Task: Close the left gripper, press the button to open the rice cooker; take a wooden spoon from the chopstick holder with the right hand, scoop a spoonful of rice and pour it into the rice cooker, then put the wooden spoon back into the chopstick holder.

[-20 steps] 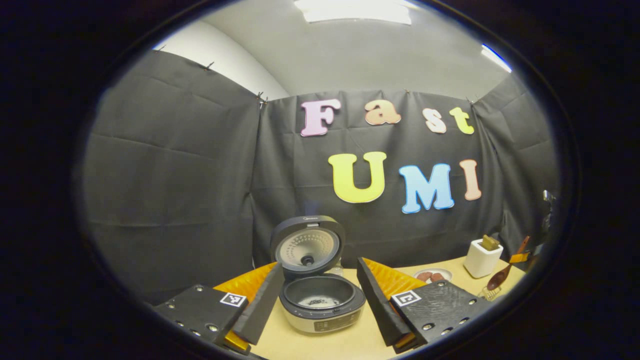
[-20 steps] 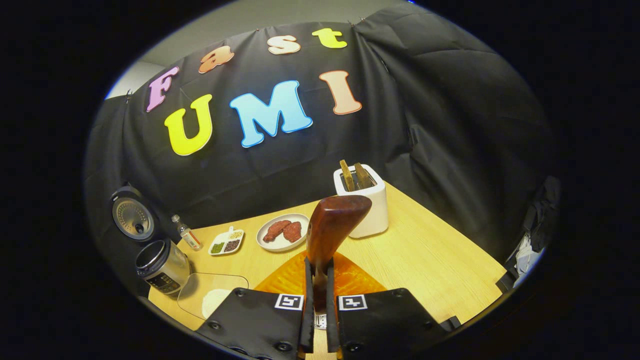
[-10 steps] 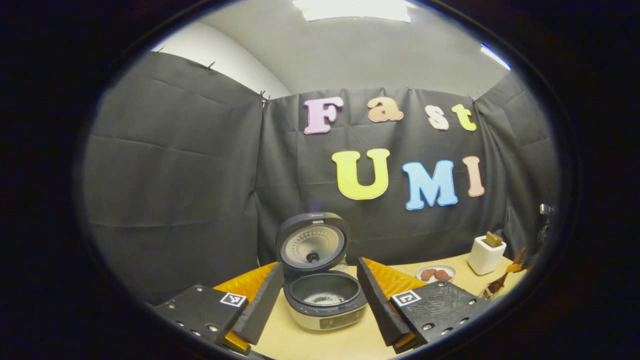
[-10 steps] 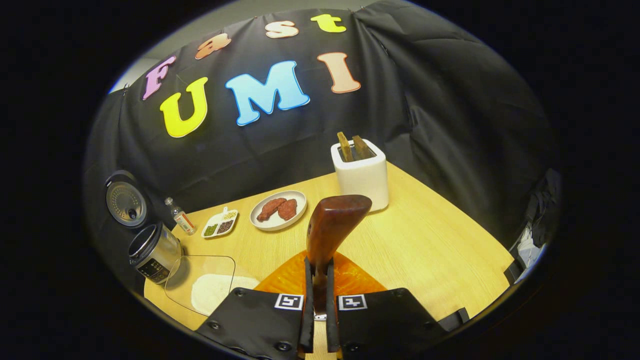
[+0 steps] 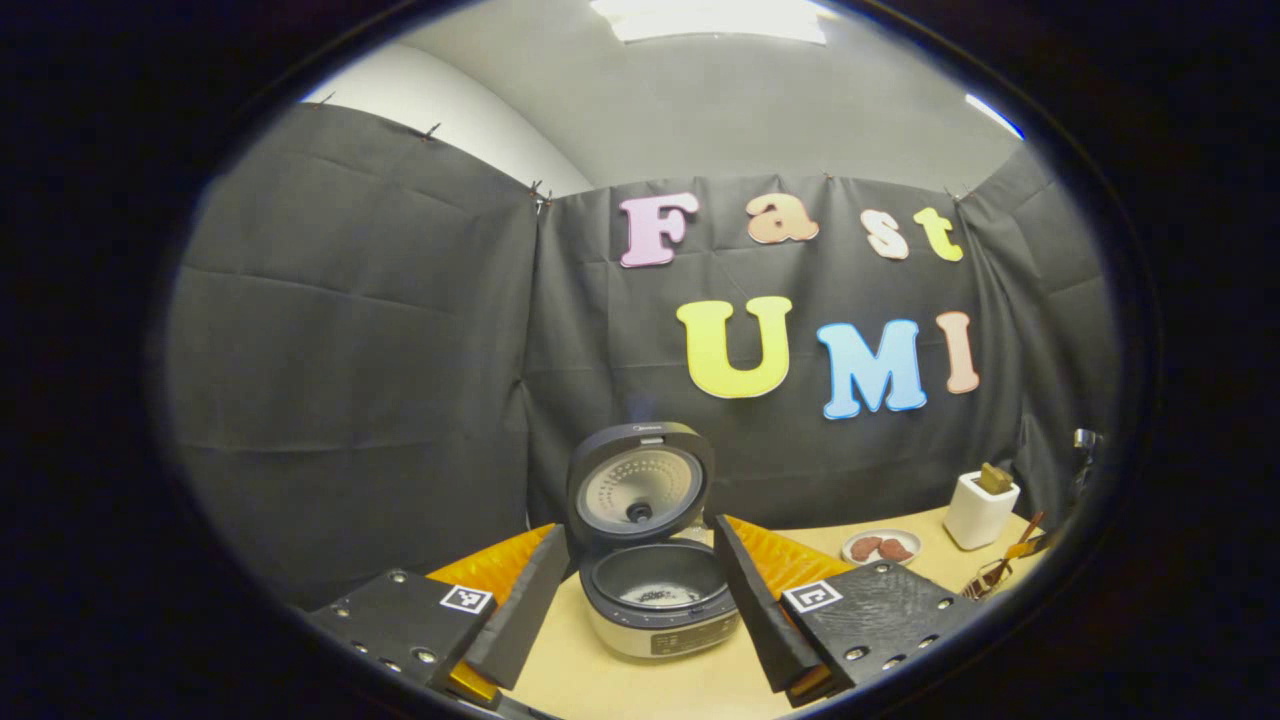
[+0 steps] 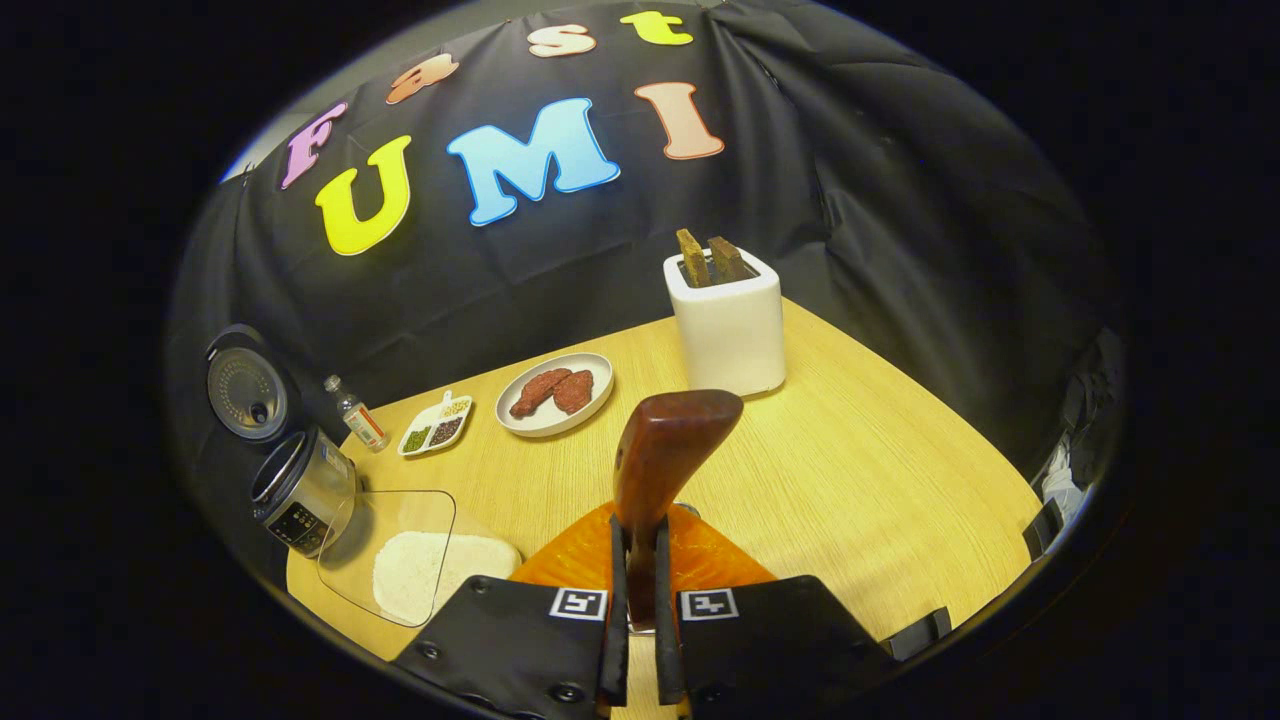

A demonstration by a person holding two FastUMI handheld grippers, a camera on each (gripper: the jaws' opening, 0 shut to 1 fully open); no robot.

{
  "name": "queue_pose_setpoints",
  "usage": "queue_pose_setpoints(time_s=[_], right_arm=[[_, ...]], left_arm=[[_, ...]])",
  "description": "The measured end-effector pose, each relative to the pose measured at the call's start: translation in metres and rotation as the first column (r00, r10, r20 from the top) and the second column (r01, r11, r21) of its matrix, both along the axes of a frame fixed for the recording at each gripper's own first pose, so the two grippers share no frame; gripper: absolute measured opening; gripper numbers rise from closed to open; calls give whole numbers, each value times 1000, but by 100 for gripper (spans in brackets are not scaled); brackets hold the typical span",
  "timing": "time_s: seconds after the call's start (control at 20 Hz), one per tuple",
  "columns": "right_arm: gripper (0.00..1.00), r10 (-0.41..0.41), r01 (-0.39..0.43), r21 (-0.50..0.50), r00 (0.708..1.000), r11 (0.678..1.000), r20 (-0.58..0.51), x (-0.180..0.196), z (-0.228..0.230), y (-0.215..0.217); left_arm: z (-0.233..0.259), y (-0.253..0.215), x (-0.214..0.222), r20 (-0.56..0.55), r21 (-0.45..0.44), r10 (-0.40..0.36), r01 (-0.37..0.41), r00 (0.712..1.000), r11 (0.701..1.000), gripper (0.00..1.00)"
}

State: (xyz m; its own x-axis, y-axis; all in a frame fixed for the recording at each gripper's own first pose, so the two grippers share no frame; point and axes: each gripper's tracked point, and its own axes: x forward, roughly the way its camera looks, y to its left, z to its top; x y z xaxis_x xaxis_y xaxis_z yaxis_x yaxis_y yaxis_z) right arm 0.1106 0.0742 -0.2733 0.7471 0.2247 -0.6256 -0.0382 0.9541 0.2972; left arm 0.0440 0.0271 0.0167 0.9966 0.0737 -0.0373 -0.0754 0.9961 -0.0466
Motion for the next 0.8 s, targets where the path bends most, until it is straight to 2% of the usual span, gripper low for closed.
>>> queue_pose_setpoints(time_s=[0.1,0.15,0.2,0.25,0.3,0.35,0.4,0.45,0.6,0.8], right_arm=[[12,7,-7,13,1000,1000,-2,0,0,2],[17,7,-8,22,1000,1000,6,0,3,2],[27,4,-4,23,1000,1000,18,1,8,0],[29,1,-2,16,999,1000,32,3,13,-4],[48,0,-1,6,999,1000,50,4,17,-7],[58,-2,3,-10,998,1000,67,4,23,-12],[89,-9,12,-35,997,999,82,6,26,-20],[97,-17,23,-59,995,998,103,5,34,-29],[98,-37,58,-126,986,990,163,4,55,-54],[98,-31,96,-223,960,970,279,2,103,-80]], left_arm=[[1,-2,1,2,-4,0,0,1000,1000,89],[2,-2,2,5,-4,-1,1,1000,1000,88],[2,-3,2,7,-5,-1,1,1000,1000,88],[3,-4,3,10,-7,-3,4,1000,1000,88],[4,-6,3,12,-10,-5,5,1000,1000,88],[5,-7,6,16,-13,-7,8,1000,1000,88],[6,-8,7,19,-17,-10,10,1000,1000,89],[6,-10,10,22,-22,-13,13,1000,1000,89],[7,-15,19,25,-36,-26,27,999,999,89],[12,-18,38,25,-38,-43,44,999,998,89]])
